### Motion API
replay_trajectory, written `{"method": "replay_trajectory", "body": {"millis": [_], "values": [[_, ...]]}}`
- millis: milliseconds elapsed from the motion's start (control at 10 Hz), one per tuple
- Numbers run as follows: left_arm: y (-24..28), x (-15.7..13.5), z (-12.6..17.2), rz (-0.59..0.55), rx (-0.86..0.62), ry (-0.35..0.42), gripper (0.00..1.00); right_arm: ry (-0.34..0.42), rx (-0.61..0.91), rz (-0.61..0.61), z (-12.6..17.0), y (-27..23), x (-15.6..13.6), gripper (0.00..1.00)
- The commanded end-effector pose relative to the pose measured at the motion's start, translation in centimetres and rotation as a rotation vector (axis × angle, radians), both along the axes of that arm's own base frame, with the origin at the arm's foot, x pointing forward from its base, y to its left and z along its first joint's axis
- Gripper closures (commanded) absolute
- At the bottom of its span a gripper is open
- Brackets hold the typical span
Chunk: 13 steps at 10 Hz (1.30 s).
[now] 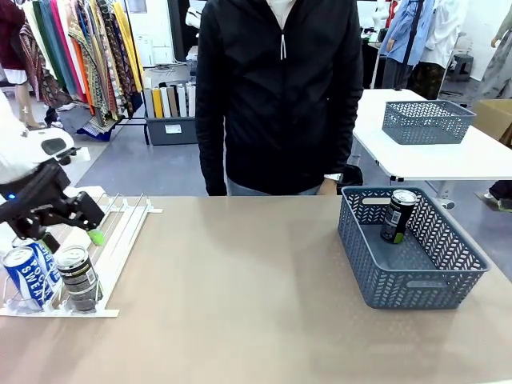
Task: Retrieve and store the cans from the dispenser.
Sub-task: Pick up the last remaining can from one row of the Automatic Can Dispenser and place it in the middle of the table.
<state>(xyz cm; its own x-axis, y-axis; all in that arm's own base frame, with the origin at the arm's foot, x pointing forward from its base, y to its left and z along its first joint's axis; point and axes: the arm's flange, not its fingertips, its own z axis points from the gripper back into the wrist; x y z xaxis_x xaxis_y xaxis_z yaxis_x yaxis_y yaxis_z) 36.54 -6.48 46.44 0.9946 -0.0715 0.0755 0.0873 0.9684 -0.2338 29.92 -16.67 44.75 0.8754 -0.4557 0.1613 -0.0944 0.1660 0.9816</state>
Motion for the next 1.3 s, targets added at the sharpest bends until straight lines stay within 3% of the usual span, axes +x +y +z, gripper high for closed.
{"method": "replay_trajectory", "body": {"millis": [0, 400, 1200], "values": [[-0.3, 1.0, -0.9, 0.059, 0.058, -0.02, 0.0, -0.012, 0.006, 0.002, 0.3, -0.1, 0.0, 0.0], [0.1, 1.3, -3.2, 0.135, 0.124, -0.014, 0.0, -0.012, 0.006, 0.002, 0.3, -0.1, 0.0, 0.0], [1.1, 0.5, -0.7, 0.112, 0.039, -0.047, 0.0, -0.012, 0.006, 0.002, 0.3, -0.1, 0.0, 0.0]]}}
